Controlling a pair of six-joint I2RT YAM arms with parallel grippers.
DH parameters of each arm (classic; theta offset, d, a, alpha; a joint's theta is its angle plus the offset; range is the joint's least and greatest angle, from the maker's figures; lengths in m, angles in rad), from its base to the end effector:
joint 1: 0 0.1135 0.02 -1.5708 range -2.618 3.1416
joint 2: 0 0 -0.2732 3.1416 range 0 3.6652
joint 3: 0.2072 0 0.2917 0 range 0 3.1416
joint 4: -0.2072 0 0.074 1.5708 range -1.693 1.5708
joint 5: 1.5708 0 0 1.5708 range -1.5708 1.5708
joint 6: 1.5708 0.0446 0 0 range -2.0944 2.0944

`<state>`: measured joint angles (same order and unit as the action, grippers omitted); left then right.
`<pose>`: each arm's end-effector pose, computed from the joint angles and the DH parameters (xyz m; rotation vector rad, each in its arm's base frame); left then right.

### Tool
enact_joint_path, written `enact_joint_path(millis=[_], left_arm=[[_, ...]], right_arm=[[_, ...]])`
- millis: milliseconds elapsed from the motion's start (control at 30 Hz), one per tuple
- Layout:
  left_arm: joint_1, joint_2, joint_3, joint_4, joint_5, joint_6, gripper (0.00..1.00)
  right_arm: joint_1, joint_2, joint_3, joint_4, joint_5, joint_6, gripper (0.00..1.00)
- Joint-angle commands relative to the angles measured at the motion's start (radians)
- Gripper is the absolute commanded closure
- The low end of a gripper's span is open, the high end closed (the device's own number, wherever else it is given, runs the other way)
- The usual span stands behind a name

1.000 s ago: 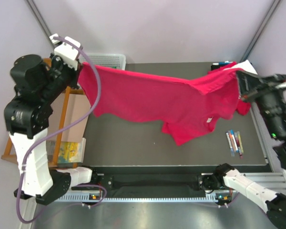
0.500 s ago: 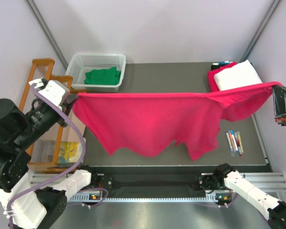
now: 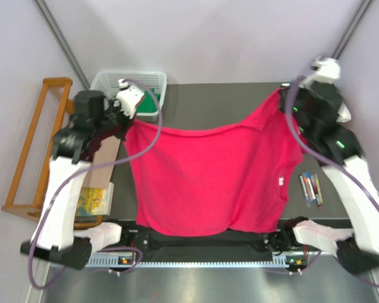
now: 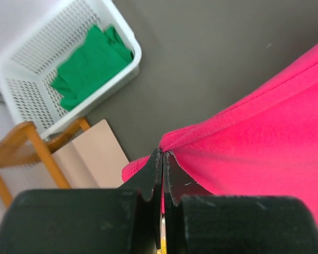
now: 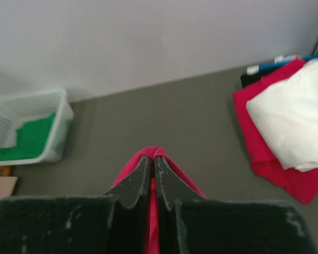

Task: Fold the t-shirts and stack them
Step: Fold the tshirt

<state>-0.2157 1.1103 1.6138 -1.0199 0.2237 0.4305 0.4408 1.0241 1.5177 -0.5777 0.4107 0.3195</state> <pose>0.2146 -0.0571 0.4905 0.7857 1.9202 -0.1020 0.2024 0.0758 0.5253 0.2119 1.6397 0.2398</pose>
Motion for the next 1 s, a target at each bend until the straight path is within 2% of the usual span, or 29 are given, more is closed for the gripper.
enact_joint_path(millis=[0,100,233,433,500,700,967], left_arm=[[0.006,0.163,-0.117,0.271,-0.101,0.047,1.0],[0.006,0.324,-0.14,0.342,-0.168,0.079,1.0],[0.004,0.573,-0.095,0.392,-0.28,0.105,1.0],[0.004,0.807,0.056,0.377,-0.402,0.1,1.0],[0.006,0.844,0.066,0.42,-0.434,0.1,1.0],[0.007,0.922,0.19,0.405,-0.465,0.047,1.0],[0.007,0.915,0.236,0.388,-0.471,0.01,1.0]], right_arm=[[-0.181,0.198,-0.097,0.145,-0.219,0.098,1.0],[-0.214,0.344,-0.122,0.217,-0.222,0.096,1.0],[-0.244,0.539,-0.039,0.219,-0.237,0.084,1.0],[-0.297,0.651,0.028,0.246,-0.273,0.082,1.0],[-0.313,0.685,0.061,0.245,-0.283,0.078,1.0],[-0.359,0.748,0.105,0.239,-0.315,0.09,1.0],[-0.381,0.775,0.107,0.237,-0.339,0.095,1.0]])
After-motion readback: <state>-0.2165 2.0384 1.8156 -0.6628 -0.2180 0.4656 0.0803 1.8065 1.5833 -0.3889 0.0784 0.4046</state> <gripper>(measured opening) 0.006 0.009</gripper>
